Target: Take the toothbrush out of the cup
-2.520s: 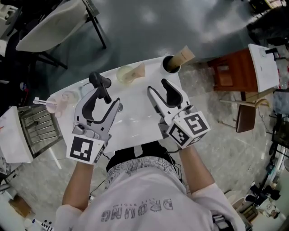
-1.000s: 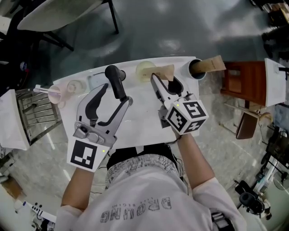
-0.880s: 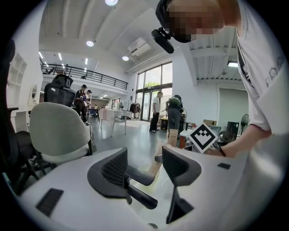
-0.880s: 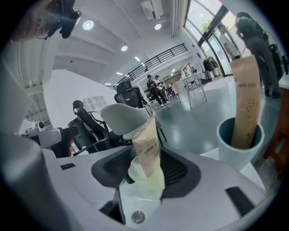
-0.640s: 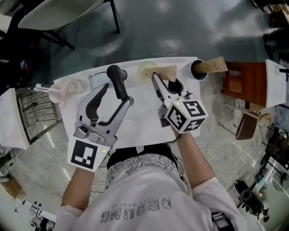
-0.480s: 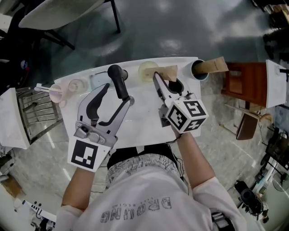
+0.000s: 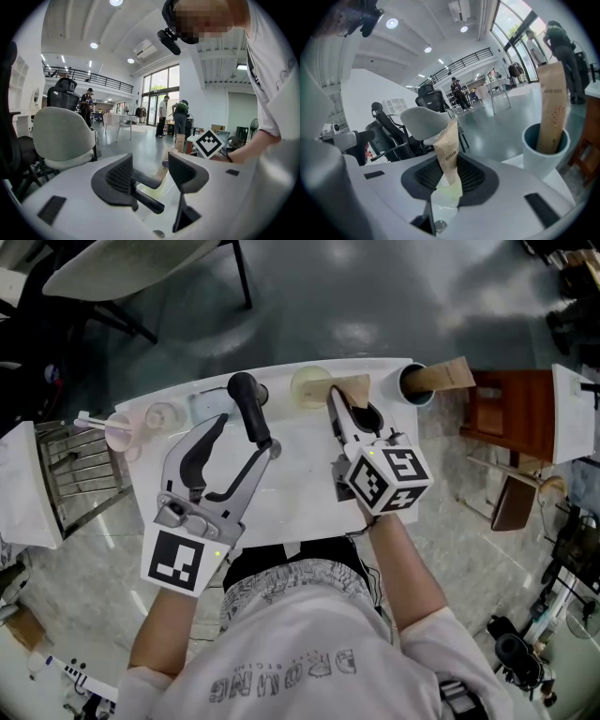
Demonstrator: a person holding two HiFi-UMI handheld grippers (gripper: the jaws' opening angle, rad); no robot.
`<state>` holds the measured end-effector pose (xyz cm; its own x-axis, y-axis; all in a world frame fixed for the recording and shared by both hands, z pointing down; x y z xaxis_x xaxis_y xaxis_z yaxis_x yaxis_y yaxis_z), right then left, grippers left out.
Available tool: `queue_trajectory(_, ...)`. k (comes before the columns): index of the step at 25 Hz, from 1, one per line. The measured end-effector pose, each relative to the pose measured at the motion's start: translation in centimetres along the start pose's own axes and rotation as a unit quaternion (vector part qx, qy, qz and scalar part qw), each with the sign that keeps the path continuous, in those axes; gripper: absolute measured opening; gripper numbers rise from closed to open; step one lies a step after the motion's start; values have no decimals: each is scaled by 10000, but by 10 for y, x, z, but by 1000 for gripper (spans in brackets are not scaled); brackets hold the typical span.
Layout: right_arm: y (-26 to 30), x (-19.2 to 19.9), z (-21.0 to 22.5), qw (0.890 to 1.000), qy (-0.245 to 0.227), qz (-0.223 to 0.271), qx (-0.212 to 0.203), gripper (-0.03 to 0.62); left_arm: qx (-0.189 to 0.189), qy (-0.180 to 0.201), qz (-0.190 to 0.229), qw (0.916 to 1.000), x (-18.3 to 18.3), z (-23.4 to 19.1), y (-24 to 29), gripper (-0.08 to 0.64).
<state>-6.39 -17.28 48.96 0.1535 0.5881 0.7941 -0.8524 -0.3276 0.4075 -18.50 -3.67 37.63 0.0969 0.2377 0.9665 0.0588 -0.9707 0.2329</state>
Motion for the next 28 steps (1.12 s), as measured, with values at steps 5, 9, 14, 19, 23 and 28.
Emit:
queue_trajectory(5, -1, -2, -1, 10000, -52, 21, 53, 63, 21, 6, 12, 10000, -1, 1, -2, 247)
queue_trajectory(9, -3, -5, -2, 9999, -84, 43, 66, 60, 36, 10, 13, 10000, -3, 2, -3, 247)
queue_trajectory(14, -6, -8, -3, 9999, -89, 74, 58, 58, 46, 25, 33, 10000, -5, 2, -4, 247)
queue_trajectory(19, -13, -15, -7, 9998, -136, 147, 43, 57, 64, 39, 130, 9999, -11, 5, -5, 247)
queue_trajectory(23, -17, -21, -8, 9997, -94, 209, -3, 55, 99, 83, 160, 9998, -14, 7, -5, 247)
queue_trajectory(28, -26, -31, -11, 9994, -22, 352, -24, 55, 63, 124, 210, 9997, -19, 6, -8, 247)
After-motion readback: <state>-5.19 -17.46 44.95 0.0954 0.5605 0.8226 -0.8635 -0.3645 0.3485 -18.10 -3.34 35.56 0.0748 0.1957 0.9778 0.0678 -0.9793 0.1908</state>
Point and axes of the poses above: the fingertips, and each gripper's own axes: y forward along the fingers, z to its right, x out of its underside, the point moved 4 cm from there along -y, backward along the fingers, and after that the axes turned 5 degrees about -x, right-handed, at the moved point
